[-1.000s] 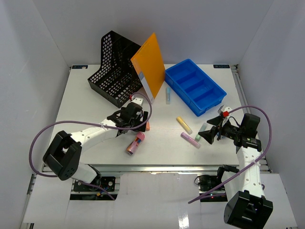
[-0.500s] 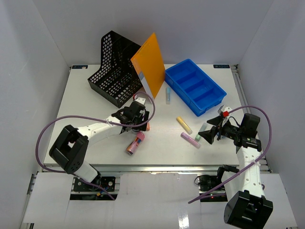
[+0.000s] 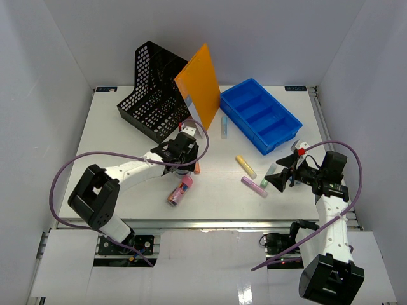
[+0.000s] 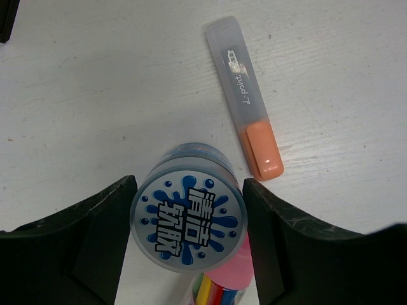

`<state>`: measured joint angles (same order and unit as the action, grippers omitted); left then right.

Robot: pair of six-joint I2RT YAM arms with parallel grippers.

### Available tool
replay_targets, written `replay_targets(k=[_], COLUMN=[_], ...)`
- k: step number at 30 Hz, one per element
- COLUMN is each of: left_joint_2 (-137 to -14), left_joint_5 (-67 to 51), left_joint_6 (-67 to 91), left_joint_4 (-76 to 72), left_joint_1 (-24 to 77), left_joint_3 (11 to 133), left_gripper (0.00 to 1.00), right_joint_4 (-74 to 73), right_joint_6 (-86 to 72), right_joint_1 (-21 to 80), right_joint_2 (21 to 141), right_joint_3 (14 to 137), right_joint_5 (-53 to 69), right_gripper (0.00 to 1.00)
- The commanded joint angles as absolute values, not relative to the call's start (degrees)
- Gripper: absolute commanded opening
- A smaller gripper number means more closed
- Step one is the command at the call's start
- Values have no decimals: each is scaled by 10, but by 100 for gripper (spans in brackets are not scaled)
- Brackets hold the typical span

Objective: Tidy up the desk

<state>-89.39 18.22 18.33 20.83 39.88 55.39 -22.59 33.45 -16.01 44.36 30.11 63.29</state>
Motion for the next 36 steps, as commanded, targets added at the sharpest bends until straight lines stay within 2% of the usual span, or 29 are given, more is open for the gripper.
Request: replay_targets(k=[1,6,16,19,23,28,29,30,36], left_joint_2=[-896,-898,-912,-915,-914,-886,-880,-875,-840], left_joint_5=[189,180,169,168,166,172,173,173,163], left_joint_6=[185,185,193,194,192,192,191,191,190], left_joint_4=[223,233,244,244,245,246,247,250,265], left_joint_1=[402,402,402,402,402,401,401,400,399], left_joint_3=[574,576,572,576,575,570,571,574,599], left_gripper=[66,78,72,64,48,8,3,0,0], right_joint_4=[-225,-225,-225,-225,-225,-229,-232,-234,-242], right_joint_6=[339,339,339,339,339,344,346,350,357], right_joint_1=[-160,-160,-160,-160,-160,-160,-160,-161,-160], right_joint_2=[443,444,445,446,445,440,441,441,443], right_joint_3=[308,308,308,308,308,308,308,309,310], right_joint_5=[645,645,644,644,644,646,647,649,652], right_gripper=[90,90,90,90,90,90,90,90,90])
